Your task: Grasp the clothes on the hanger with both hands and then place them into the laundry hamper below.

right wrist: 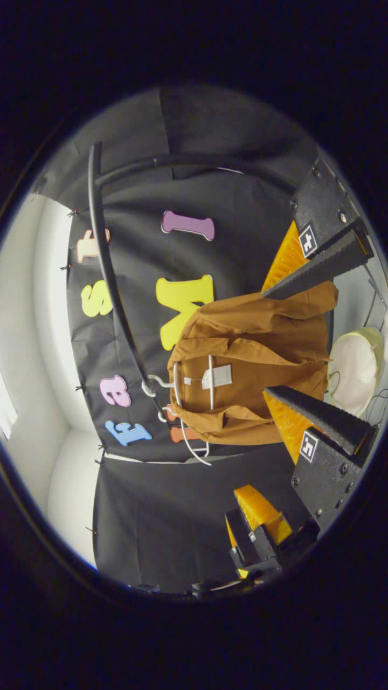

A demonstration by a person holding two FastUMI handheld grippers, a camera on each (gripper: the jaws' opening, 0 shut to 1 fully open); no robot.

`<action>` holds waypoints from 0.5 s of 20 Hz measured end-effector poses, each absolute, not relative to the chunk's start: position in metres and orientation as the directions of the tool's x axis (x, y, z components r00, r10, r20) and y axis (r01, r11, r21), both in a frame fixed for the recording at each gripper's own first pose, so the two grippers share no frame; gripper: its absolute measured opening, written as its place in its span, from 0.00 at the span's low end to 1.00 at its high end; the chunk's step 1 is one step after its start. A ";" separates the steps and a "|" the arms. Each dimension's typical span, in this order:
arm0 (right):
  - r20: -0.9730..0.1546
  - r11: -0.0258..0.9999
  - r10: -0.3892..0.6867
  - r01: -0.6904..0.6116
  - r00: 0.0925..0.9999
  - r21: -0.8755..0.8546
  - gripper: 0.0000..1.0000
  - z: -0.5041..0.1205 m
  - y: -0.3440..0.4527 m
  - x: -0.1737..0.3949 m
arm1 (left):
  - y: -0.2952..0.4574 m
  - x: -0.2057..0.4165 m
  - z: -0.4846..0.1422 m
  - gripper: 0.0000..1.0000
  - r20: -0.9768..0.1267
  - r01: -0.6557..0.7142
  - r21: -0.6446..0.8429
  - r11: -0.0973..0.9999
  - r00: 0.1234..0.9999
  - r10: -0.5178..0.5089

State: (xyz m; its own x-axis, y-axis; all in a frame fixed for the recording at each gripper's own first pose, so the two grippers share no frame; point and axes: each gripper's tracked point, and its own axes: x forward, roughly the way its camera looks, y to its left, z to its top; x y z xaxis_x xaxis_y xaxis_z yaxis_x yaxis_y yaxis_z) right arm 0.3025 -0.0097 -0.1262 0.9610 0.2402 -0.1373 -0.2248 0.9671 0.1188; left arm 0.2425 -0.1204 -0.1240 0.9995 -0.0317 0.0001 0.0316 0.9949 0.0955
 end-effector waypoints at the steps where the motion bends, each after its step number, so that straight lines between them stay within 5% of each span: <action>1: -0.143 0.965 0.247 -0.230 0.958 0.125 1.00 -0.131 -0.008 0.318 | -0.124 0.257 -0.134 0.99 -0.009 0.031 0.102 0.994 1.000 -0.030; 10: -0.186 0.944 0.321 -0.297 0.929 0.145 0.99 -0.158 0.029 0.458 | -0.146 0.373 -0.193 0.98 -0.061 0.027 0.093 0.995 0.998 -0.021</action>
State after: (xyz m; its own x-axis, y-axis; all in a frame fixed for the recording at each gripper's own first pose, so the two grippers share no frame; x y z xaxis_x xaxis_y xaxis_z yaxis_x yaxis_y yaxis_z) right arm 0.4578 0.0291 -0.1579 0.9285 0.3212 -0.1862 -0.2973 0.9437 0.1452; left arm 0.3734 -0.1456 -0.1933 0.9979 -0.0211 -0.0610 0.0268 0.9953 0.0928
